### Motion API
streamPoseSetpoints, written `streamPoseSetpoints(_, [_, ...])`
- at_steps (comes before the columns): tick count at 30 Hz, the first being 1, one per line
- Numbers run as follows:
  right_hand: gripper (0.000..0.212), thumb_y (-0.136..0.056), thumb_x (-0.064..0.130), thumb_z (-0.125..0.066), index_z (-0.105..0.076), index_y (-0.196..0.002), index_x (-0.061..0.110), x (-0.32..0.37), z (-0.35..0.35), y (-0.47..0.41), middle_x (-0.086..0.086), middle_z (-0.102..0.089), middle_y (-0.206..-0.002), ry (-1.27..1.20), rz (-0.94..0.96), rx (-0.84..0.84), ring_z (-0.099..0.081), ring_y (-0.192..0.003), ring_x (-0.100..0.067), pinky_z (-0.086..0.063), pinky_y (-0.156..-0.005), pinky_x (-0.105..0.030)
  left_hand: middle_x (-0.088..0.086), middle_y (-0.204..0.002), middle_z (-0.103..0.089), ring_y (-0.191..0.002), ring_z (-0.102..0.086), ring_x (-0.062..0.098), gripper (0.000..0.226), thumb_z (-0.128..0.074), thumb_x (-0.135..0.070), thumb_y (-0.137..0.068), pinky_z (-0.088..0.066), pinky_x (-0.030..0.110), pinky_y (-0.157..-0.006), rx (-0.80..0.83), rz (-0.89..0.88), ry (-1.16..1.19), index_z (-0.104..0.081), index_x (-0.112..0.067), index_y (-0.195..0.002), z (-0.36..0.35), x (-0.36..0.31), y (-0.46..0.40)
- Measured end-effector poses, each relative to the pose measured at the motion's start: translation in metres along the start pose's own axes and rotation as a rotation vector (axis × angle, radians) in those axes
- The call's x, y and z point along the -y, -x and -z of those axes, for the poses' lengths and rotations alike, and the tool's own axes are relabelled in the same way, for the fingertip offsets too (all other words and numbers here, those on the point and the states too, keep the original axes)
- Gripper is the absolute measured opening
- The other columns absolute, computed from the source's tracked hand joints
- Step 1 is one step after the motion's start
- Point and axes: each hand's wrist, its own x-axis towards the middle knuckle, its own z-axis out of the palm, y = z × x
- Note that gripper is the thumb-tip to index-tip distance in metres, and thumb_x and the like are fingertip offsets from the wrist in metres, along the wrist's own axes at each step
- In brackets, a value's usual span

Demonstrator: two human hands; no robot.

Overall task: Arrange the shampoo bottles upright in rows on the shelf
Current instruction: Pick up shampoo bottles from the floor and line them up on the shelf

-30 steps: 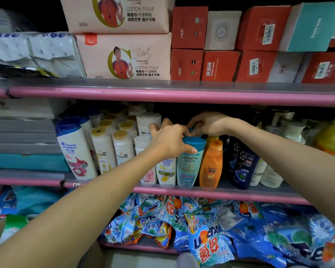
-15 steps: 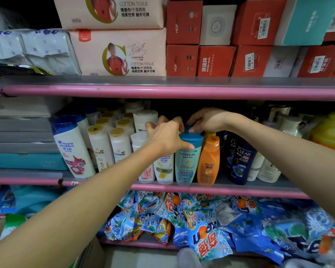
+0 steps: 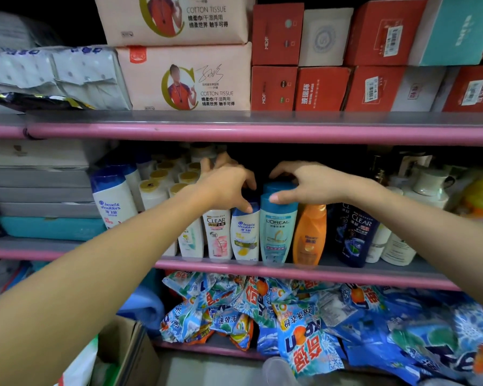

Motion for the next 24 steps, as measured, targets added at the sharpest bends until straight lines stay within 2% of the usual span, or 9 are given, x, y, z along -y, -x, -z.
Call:
streamPoseSetpoints(3, [0.058,-0.074,0.049,-0.072,-0.044,-0.121,0.03,0.001,-0.008,0.006,-0.003,-0.053,-0.121,0.053,0.019,-0.019,-0.05,-0.111,-0.022,-0.046,-0.094,-0.038,-0.008,-0.119,-0.058,-0.12,-0.028,0.021,0.051,-0.073,-0.049,-0.071,-0.01,0.037,-0.071,0.007,-0.029,-0.065,-0.058,-0.038,-0.118,-0.004,0.002,0.001])
streamPoseSetpoints(7, [0.051,-0.073,0.045,-0.075,-0.046,-0.112,0.028,-0.002,-0.013,0.008,-0.002,-0.053,-0.114,0.036,0.002,-0.017,-0.049,-0.104,-0.021,-0.046,-0.083,-0.035,-0.006,-0.112,-0.059,-0.119,-0.028,0.02,0.049,-0.073,-0.046,-0.072,-0.006,0.034,-0.066,-0.005,-0.045,-0.065,-0.057,-0.037,-0.118,-0.005,0.002,0.0])
streamPoseSetpoints(13, [0.048,-0.074,0.043,-0.075,-0.049,-0.111,0.026,-0.004,-0.016,0.008,0.001,-0.052,-0.114,0.008,-0.003,-0.036,-0.047,-0.101,-0.017,-0.038,-0.076,-0.028,-0.006,-0.113,-0.057,-0.12,-0.032,0.02,0.049,-0.073,-0.044,-0.074,-0.009,0.037,-0.073,0.001,-0.033,-0.064,-0.057,-0.035,-0.119,-0.003,0.001,0.002])
streamPoseSetpoints(18, [0.048,-0.074,0.042,-0.076,-0.05,-0.11,0.024,-0.004,-0.017,0.007,-0.001,-0.052,-0.116,0.03,-0.016,-0.051,-0.048,-0.103,-0.019,-0.042,-0.08,-0.03,-0.008,-0.113,-0.06,-0.122,-0.032,0.019,0.049,-0.074,-0.044,-0.073,-0.019,0.043,-0.089,0.016,-0.013,-0.14,-0.057,-0.036,-0.119,0.001,-0.005,0.003])
streamPoseSetpoints(24, [0.05,-0.075,0.04,-0.076,-0.046,-0.111,0.022,0.001,-0.017,0.008,-0.004,-0.051,-0.116,0.043,-0.036,-0.046,-0.049,-0.102,-0.021,-0.045,-0.082,-0.032,-0.005,-0.114,-0.062,-0.123,-0.031,0.021,0.051,-0.073,-0.045,-0.073,-0.021,0.045,-0.091,-0.02,-0.017,-0.18,-0.055,-0.036,-0.12,-0.001,-0.005,0.002])
